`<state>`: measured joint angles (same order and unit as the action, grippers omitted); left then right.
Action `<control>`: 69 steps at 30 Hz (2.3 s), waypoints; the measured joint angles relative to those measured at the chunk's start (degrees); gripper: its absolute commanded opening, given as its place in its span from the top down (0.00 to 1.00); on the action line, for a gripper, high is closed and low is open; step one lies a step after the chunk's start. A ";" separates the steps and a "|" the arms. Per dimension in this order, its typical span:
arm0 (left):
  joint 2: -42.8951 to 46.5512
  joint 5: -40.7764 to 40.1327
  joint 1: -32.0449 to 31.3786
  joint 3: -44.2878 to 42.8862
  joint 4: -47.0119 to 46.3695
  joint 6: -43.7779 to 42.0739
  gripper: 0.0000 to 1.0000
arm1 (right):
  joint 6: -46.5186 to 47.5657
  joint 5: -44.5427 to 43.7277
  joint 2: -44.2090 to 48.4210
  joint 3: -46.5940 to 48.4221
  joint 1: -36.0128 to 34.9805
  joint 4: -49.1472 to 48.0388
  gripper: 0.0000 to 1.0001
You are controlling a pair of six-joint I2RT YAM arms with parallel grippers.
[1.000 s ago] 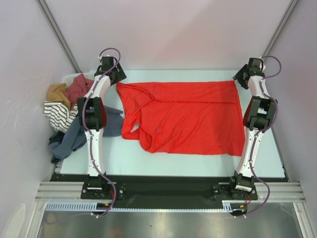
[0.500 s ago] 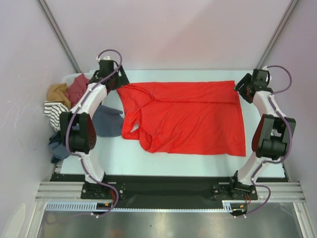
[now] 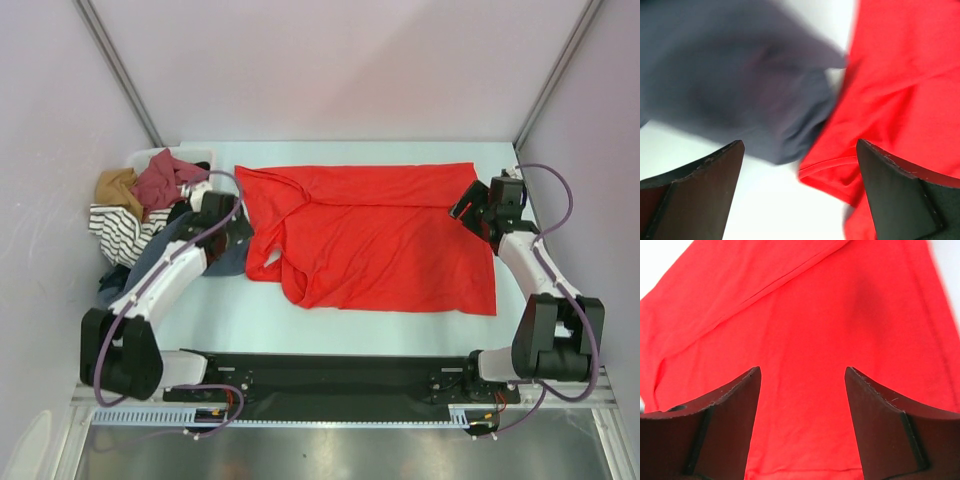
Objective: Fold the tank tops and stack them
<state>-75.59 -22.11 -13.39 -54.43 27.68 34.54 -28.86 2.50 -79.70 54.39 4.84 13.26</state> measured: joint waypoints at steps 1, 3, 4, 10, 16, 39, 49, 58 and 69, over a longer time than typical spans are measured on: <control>2.23 -1.42 0.00 2.86 -0.09 1.31 0.01 | 0.00 -0.07 1.25 -0.70 -0.87 -0.15 0.26; 4.83 -3.63 0.02 6.67 -0.11 3.04 0.02 | 0.02 -0.07 2.73 -1.46 -2.25 -0.48 0.26; 5.57 -4.74 0.02 8.11 -0.11 3.72 0.01 | 0.02 -0.02 3.23 -1.84 -2.97 -0.94 0.27; 2.32 -8.48 1.73 9.70 -1.70 5.40 0.11 | 0.07 -0.07 3.52 -3.48 -4.33 -1.55 0.26; -4.72 -9.16 5.33 8.85 -2.89 5.86 0.92 | 0.22 -0.09 3.54 -3.74 -4.37 -1.60 0.26; -4.63 -3.82 18.75 -29.09 10.78 5.29 1.00 | 0.28 -1.42 2.80 -3.50 -7.41 -1.60 0.26; -14.67 -8.59 22.38 -48.85 14.29 5.33 0.00 | 0.24 -2.29 2.49 -3.28 -7.48 -1.03 0.21; 3.21 3.04 16.02 -16.28 4.94 4.52 0.00 | -3.26 -6.82 9.53 -5.35 -3.69 4.33 0.16; 24.90 13.55 16.13 10.60 -16.35 6.05 0.00 | -9.38 -11.47 18.45 -12.46 8.46 14.95 0.30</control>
<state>-50.70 -8.56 2.74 -43.83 11.33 40.60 -38.24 -8.97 -61.25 41.93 13.30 28.21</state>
